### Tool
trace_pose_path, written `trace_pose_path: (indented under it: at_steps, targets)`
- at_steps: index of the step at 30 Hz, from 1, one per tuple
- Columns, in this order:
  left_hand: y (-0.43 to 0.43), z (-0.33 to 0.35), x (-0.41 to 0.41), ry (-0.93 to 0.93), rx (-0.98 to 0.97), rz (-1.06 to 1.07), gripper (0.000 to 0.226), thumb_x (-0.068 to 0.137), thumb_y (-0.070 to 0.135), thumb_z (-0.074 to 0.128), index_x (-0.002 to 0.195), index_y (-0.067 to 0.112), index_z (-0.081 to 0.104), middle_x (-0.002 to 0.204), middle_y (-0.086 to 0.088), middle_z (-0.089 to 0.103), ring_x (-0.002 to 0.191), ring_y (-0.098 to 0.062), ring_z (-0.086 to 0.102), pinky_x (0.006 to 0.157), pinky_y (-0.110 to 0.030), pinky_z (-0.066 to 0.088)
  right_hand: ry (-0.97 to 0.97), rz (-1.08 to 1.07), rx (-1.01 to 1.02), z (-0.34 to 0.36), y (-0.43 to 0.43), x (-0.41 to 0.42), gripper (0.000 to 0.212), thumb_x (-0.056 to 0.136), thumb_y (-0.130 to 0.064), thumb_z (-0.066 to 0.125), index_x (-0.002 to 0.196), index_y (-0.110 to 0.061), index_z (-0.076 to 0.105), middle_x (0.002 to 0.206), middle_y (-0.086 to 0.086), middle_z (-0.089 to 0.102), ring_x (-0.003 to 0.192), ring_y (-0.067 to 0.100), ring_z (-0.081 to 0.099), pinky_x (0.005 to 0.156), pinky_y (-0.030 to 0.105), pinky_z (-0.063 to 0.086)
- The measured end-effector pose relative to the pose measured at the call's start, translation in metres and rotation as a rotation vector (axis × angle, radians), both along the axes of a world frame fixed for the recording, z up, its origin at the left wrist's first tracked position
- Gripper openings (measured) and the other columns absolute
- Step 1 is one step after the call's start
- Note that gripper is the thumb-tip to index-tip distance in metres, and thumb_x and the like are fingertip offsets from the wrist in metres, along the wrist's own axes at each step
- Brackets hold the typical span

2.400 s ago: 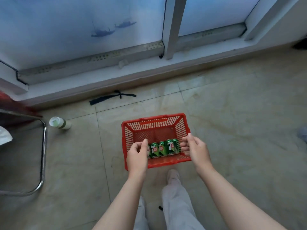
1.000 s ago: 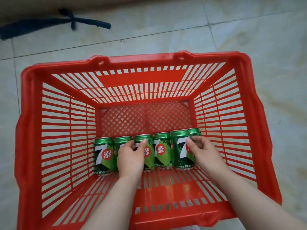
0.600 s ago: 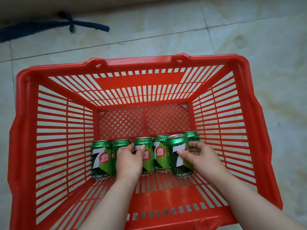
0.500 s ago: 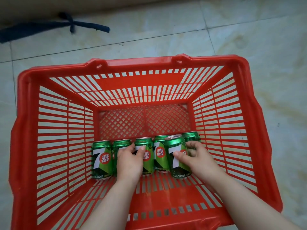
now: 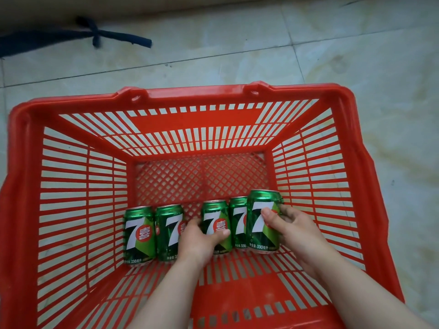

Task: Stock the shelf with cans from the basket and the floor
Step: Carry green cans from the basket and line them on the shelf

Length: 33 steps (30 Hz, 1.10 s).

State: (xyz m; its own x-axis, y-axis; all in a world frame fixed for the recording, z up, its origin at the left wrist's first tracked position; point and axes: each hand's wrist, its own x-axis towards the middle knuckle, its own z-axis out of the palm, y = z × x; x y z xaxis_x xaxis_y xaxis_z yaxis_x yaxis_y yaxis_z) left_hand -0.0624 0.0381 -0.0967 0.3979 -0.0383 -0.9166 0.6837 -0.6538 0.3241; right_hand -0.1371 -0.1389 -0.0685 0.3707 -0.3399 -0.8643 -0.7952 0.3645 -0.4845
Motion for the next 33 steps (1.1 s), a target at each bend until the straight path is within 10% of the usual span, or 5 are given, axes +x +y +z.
trace_pose_path:
  at_steps: [7,16,23,33]
  targets:
    - [0.001,-0.012,0.005,0.099,-0.024,0.123,0.078,0.068,0.020,0.088,0.135,0.007,0.051,0.124,-0.009,0.065,0.112,-0.027,0.062,0.104,-0.042,0.046,-0.014,0.018,0.020,-0.002,-0.006,-0.003,0.075,0.070,-0.036,0.078,0.136,-0.011,0.052,0.117,0.006,0.072,0.104,0.019,0.071,0.095,0.041,0.055]
    - [0.005,0.033,0.023,0.084,-0.114,0.254,0.037,0.075,0.016,0.082,0.107,0.012,0.064,0.094,-0.001,0.073,0.086,-0.016,0.069,0.072,-0.026,0.051,-0.030,-0.050,0.026,0.026,-0.016,-0.002,0.070,0.065,-0.036,0.076,0.127,-0.009,0.059,0.108,0.007,0.076,0.098,0.021,0.073,0.094,0.043,0.056]
    - [0.014,0.135,0.058,-0.008,-0.204,0.281,0.043,0.068,0.024,0.086,0.104,0.015,0.064,0.095,-0.001,0.074,0.086,-0.015,0.070,0.070,-0.025,0.050,-0.103,-0.037,0.026,0.111,-0.018,0.027,0.035,0.086,-0.023,0.071,0.118,-0.010,0.065,0.101,0.006,0.077,0.092,0.020,0.075,0.084,0.037,0.058]
    - [0.004,0.344,0.100,-0.090,-0.402,0.272,0.067,0.051,0.028,0.086,0.111,0.009,0.064,0.096,-0.007,0.077,0.086,-0.024,0.075,0.085,-0.042,0.058,-0.246,0.026,-0.004,0.297,-0.023,0.082,0.044,0.078,-0.030,0.076,0.115,-0.008,0.067,0.104,0.011,0.075,0.092,0.025,0.072,0.092,0.046,0.056]
